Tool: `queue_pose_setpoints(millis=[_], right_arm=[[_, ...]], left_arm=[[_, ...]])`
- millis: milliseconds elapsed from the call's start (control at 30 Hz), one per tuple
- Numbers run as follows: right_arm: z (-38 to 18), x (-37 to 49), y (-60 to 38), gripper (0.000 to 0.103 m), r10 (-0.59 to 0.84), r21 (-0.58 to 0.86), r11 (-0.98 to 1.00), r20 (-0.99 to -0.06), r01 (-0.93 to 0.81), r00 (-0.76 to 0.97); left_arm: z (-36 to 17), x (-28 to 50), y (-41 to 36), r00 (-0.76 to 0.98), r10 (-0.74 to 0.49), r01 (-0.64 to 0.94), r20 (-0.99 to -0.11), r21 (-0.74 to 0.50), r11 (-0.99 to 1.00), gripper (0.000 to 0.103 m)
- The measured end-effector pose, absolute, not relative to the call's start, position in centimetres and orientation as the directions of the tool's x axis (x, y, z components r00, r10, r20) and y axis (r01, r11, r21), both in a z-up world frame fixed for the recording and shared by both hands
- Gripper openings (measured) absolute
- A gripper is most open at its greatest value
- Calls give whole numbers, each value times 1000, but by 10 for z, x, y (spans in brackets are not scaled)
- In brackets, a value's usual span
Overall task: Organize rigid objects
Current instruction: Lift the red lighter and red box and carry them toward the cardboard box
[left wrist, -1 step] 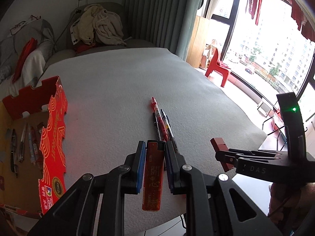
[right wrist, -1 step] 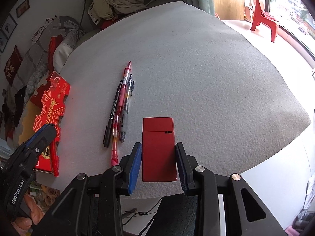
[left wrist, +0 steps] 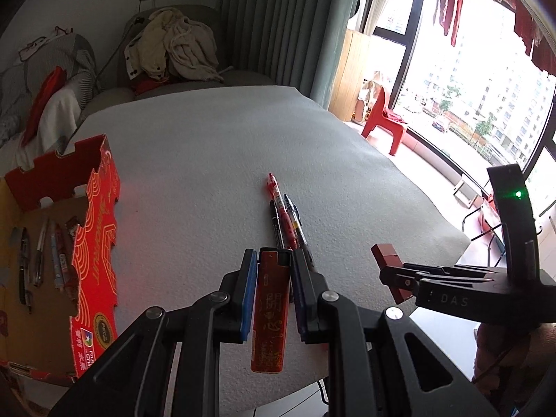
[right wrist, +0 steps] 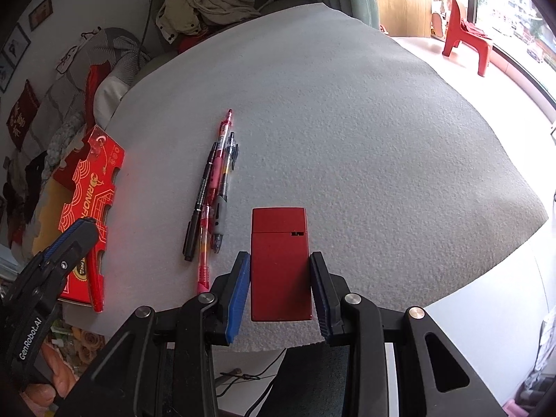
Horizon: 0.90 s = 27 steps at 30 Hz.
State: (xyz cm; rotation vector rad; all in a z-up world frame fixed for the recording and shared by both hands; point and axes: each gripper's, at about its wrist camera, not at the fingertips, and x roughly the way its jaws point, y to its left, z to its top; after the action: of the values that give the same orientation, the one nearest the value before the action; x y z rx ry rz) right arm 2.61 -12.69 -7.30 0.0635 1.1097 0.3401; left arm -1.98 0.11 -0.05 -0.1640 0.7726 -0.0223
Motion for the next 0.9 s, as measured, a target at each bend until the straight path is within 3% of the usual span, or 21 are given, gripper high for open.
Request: queue_pose_setpoints(millis=[500, 900], right_arm=[[-38, 26, -81, 36, 312, 185, 934, -840, -305, 445], [-4, 18, 21, 36, 430, 184, 844, -793, -503, 432]], left_arm=[[40, -43, 39, 804, -56, -76, -592, -196, 978, 22], [73, -76, 111, 845, 88, -221, -528, -196, 955, 22]])
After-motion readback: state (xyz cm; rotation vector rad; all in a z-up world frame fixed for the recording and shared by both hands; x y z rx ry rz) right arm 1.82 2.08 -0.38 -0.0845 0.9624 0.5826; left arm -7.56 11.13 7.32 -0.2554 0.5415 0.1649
